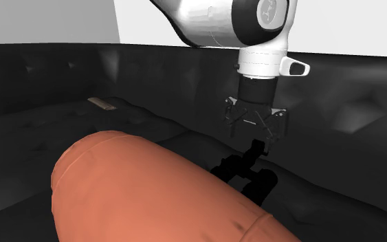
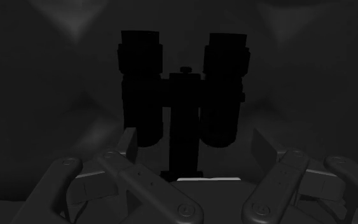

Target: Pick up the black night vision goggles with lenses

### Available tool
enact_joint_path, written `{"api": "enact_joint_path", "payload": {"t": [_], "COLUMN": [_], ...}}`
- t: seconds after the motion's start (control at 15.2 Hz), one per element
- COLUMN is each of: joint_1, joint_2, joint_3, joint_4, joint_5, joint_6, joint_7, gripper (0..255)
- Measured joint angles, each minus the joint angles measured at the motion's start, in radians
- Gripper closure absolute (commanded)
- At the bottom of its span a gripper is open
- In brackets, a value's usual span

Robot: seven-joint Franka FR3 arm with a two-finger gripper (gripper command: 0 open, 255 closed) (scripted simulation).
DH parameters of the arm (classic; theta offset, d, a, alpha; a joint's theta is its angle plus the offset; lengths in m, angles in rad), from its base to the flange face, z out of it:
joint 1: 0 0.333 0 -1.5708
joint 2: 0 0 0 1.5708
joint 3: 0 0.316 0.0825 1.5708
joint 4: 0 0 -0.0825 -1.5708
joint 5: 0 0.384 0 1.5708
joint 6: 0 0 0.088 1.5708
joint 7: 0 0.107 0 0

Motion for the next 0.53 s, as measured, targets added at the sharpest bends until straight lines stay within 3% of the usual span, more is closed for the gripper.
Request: {"api": "enact_joint_path", "payload": {"t": [0.53], "joint_1": [-0.016], "joint_2": [0.068], "joint_3": [0.009], "joint_4": [-0.013], "joint_5": [0.028], "joint_6": [0.073], "joint_7": [-0.018], "gripper": [0]}}
